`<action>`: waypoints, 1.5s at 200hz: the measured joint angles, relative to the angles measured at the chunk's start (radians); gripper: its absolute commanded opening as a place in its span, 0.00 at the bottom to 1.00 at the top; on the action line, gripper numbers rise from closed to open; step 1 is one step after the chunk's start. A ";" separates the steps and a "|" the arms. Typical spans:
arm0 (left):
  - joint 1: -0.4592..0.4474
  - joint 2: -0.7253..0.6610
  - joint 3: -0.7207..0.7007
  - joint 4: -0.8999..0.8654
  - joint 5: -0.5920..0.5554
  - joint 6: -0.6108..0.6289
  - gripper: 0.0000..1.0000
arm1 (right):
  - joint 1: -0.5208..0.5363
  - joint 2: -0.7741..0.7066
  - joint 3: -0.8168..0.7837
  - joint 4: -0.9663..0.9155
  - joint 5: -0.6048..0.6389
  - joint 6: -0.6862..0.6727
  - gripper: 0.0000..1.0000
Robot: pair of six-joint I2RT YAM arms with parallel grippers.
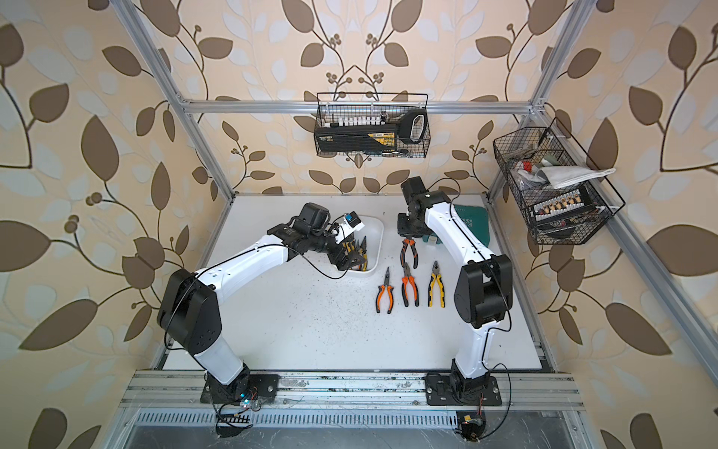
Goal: Take the pliers out of the storage box
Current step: Place the pliers at the center of the board.
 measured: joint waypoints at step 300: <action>-0.104 0.075 -0.003 0.123 -0.009 -0.022 0.99 | -0.357 -0.140 -0.633 0.360 0.124 -0.280 0.71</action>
